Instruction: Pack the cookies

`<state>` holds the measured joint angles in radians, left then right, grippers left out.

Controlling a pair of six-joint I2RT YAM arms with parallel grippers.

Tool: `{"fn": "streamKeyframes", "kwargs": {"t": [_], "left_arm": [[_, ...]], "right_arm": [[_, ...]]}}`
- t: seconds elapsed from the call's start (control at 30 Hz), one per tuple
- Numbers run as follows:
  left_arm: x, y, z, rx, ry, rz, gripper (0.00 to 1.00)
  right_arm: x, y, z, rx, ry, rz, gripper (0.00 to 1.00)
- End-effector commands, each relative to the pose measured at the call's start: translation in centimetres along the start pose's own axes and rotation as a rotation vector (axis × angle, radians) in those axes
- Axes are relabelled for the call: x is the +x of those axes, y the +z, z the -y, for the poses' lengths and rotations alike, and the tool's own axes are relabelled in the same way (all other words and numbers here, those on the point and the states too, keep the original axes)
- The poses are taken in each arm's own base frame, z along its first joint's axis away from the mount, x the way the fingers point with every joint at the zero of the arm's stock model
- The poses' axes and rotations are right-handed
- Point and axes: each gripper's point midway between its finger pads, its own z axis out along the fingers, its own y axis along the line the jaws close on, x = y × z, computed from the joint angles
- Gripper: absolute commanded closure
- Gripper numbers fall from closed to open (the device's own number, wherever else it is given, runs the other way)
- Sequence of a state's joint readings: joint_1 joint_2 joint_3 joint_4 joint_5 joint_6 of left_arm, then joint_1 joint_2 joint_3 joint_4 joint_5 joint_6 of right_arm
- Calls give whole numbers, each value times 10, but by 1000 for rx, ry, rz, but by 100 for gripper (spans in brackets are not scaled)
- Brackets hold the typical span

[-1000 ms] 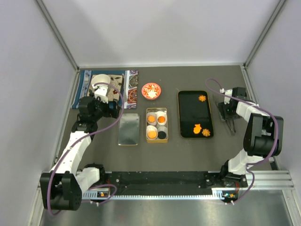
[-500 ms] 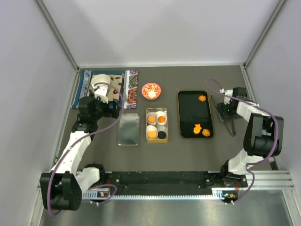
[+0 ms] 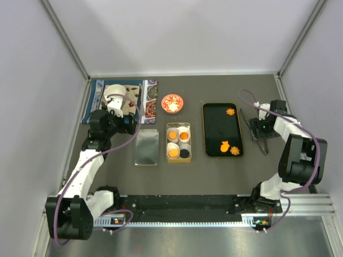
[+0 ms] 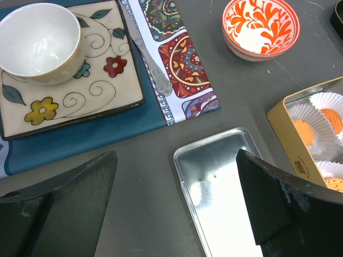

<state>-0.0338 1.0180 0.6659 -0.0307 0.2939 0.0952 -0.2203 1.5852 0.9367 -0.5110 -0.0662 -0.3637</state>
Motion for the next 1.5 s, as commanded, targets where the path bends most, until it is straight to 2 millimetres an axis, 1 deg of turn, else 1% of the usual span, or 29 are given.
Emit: {"fn": "streamKeyframes", "kwargs": {"t": [0.0, 0.03, 0.07, 0.1, 0.17, 0.2, 0.27, 0.3, 0.37, 0.4, 0.53, 0.57, 0.7, 1.03, 1.1, 1.23, 1.37, 1.43, 1.47], "left_arm": [[-17, -4, 0, -7, 10, 53, 1], [-17, -5, -1, -9, 11, 56, 1], [-18, -5, -1, -11, 10, 57, 1], [-17, -5, -1, -14, 10, 57, 1], [-18, -6, -3, -23, 10, 59, 1], [-19, -6, -3, -27, 11, 62, 1], [-20, -7, -6, -39, 13, 65, 1], [-21, -8, -5, -40, 15, 70, 1], [-23, -9, -7, -52, 14, 73, 1], [-23, -10, -8, -55, 12, 76, 1], [-24, -12, -8, -65, 7, 83, 1], [-30, -11, -8, -62, 12, 107, 1], [-30, -12, -6, -53, 7, 114, 1], [-31, -12, -1, -27, -1, 121, 1], [-33, -13, -1, -26, 2, 127, 1], [-36, -13, 7, 17, 15, 141, 1], [-32, -14, 13, 54, 27, 127, 1], [-28, -14, 14, 63, 60, 111, 1], [-19, -14, 13, 63, 59, 74, 1]], "right_arm": [[-28, -46, -2, -15, -9, 145, 27], [-33, -52, -3, -15, -10, 170, 27], [-39, -66, -3, -10, -14, 210, 27], [-46, -74, -4, -16, -16, 243, 27], [-53, -90, -7, -25, -16, 283, 27], [-63, -106, -9, -25, -21, 339, 26], [-70, -120, -12, -35, -11, 382, 25], [-77, -135, -14, -38, -12, 426, 25], [-83, -148, -18, -57, -1, 467, 23], [-87, -159, -19, -56, -1, 497, 22], [-98, -182, -25, -77, 17, 568, 20], [-100, -185, -27, -85, 19, 579, 19], [-105, -194, -30, -101, 26, 607, 18], [-109, -191, -27, -99, 27, 605, 17], [-110, -192, -25, -88, 25, 613, 16], [-115, -196, -23, -77, 19, 631, 15], [-120, -203, -30, -113, 4, 655, 12], [-121, -205, -32, -128, -2, 661, 9], [-122, -206, -34, -128, -8, 661, 8]]}}
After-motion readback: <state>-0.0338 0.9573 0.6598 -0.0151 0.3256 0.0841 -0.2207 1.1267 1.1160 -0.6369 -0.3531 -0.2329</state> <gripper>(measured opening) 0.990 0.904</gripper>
